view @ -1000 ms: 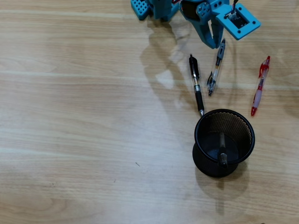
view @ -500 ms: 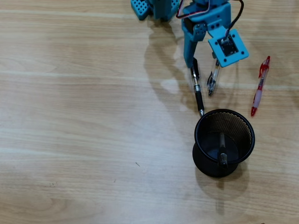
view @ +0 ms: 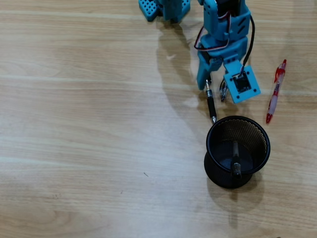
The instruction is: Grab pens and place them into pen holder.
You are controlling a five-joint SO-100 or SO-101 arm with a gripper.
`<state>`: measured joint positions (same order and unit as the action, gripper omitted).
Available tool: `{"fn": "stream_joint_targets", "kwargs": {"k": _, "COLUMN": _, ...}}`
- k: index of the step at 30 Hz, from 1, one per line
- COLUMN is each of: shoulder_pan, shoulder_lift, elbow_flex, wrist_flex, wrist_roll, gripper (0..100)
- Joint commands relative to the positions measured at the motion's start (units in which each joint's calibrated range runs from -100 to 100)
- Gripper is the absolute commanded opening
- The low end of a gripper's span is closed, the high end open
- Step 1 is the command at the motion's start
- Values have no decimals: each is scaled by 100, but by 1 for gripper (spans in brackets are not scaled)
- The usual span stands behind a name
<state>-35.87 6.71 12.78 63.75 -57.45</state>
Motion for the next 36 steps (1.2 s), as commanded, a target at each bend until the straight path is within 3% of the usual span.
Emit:
{"fn": "stream_joint_targets", "kwargs": {"k": 1, "shoulder_pan": -20, "shoulder_lift": 250, "elbow_flex": -545, "wrist_flex": -284, "wrist_roll": 17, "gripper": 26}}
{"fn": "stream_joint_targets", "kwargs": {"k": 15, "shoulder_pan": 327, "shoulder_lift": 1414, "elbow_flex": -1830, "wrist_flex": -320, "wrist_roll": 23, "gripper": 26}}
{"fn": "stream_joint_targets", "kwargs": {"k": 29, "shoulder_pan": 602, "shoulder_lift": 1439, "elbow_flex": -1821, "wrist_flex": -311, "wrist_roll": 28, "gripper": 26}}
{"fn": "stream_joint_targets", "kwargs": {"k": 32, "shoulder_pan": 492, "shoulder_lift": 1193, "elbow_flex": -1812, "wrist_flex": -156, "wrist_roll": 23, "gripper": 21}}
{"fn": "stream_joint_targets", "kwargs": {"k": 36, "shoulder_pan": 373, "shoulder_lift": 564, "elbow_flex": -1685, "wrist_flex": 846, "wrist_roll": -19, "gripper": 11}}
